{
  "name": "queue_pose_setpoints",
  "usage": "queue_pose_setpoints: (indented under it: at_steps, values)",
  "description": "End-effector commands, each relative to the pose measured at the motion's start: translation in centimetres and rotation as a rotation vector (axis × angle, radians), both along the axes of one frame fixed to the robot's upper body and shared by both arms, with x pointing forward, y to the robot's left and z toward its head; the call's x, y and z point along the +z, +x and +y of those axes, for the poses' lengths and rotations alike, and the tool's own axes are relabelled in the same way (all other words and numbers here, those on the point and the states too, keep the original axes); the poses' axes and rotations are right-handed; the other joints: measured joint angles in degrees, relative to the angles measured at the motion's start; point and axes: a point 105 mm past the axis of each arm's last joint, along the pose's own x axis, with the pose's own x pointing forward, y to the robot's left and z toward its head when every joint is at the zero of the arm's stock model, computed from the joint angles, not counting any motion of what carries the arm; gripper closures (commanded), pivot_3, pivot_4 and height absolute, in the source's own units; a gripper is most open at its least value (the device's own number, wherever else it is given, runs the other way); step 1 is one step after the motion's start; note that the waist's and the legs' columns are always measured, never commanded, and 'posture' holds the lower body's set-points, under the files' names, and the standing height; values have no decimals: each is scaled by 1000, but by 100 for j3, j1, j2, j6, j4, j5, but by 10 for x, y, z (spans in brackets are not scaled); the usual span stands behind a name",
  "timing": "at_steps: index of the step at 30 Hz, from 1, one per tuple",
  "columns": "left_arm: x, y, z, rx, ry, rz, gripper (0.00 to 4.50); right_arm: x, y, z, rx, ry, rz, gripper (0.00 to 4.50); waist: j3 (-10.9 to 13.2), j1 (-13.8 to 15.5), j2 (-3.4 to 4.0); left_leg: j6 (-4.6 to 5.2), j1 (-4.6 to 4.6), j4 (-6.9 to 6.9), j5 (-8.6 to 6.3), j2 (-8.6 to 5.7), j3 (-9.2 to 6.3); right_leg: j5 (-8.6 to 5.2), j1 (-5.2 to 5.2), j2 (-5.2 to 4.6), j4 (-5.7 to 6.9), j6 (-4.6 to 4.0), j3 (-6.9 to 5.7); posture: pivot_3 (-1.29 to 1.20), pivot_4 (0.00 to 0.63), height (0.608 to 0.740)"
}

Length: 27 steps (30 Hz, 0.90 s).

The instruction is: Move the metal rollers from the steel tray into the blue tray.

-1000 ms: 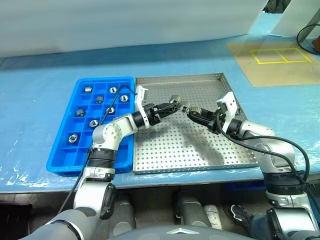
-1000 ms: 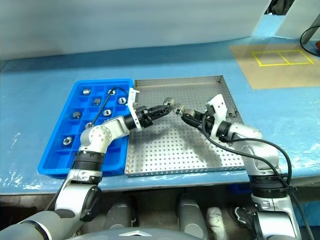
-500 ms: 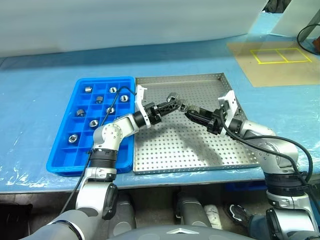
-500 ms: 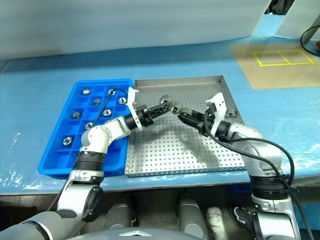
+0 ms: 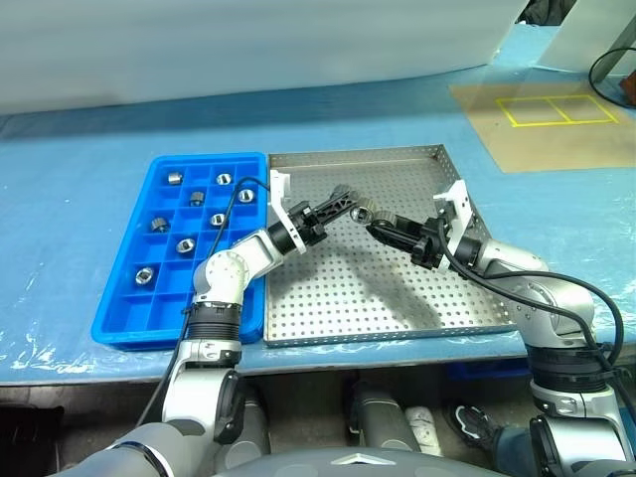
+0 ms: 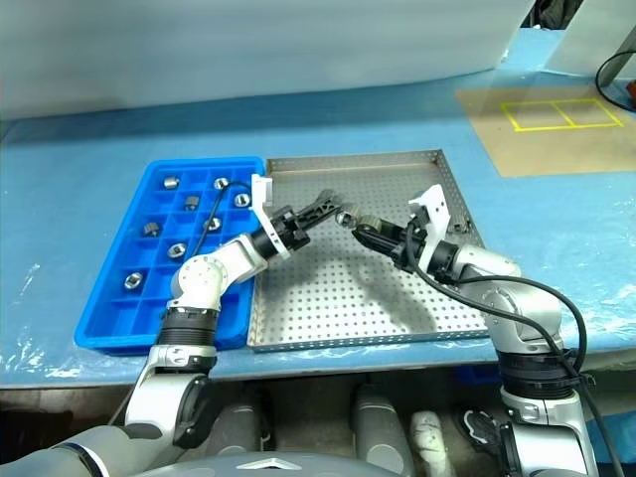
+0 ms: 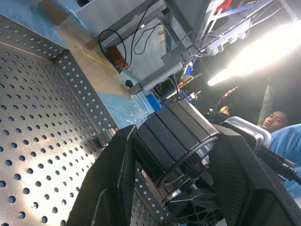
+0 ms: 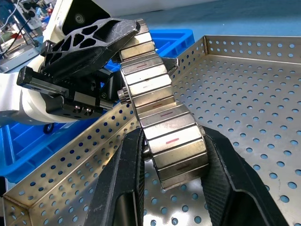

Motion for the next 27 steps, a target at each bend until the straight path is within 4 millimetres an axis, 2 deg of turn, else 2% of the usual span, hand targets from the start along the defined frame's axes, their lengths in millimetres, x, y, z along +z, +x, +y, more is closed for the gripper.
queue_pose_setpoints:
  at_steps: [1,6,9,16,19,23,27]
  values:
    - [16,-3,4,1,-82,-27,2607,16,-2,1,4,12,-66,3310,0,2,0,0,0,0,0,-1,0,0,0,0,0,0,0,-297,150,740]
    - [20,1,5,23,-113,3,2607,15,-1,1,2,19,-62,3310,0,4,0,1,-1,0,0,0,0,0,0,0,-1,0,0,-290,150,740]
    - [27,8,12,89,-165,13,2607,12,-2,-1,-5,12,-56,3310,0,6,-1,1,-1,0,0,-1,0,0,0,0,-1,0,0,-284,150,740]
    - [47,31,47,384,-260,14,2607,7,-2,-3,-22,9,-48,3310,1,-2,-1,1,-1,1,0,0,0,0,0,0,0,1,0,-278,150,740]
    - [44,38,58,491,-209,-5,2607,6,-1,-2,-22,6,-46,3310,1,-5,-2,0,0,1,0,1,0,0,0,1,0,1,0,-278,150,740]
    - [39,56,87,740,-158,-3,2607,3,1,1,-14,5,-44,3310,7,-13,-13,-3,-1,1,1,8,-1,1,-1,8,-2,2,-1,-255,150,740]
    - [40,59,92,788,-160,-4,2607,2,2,1,-10,3,-44,3310,9,86,-16,5,-10,4,-1,-3,-4,0,2,-1,-5,5,-2,-252,150,740]
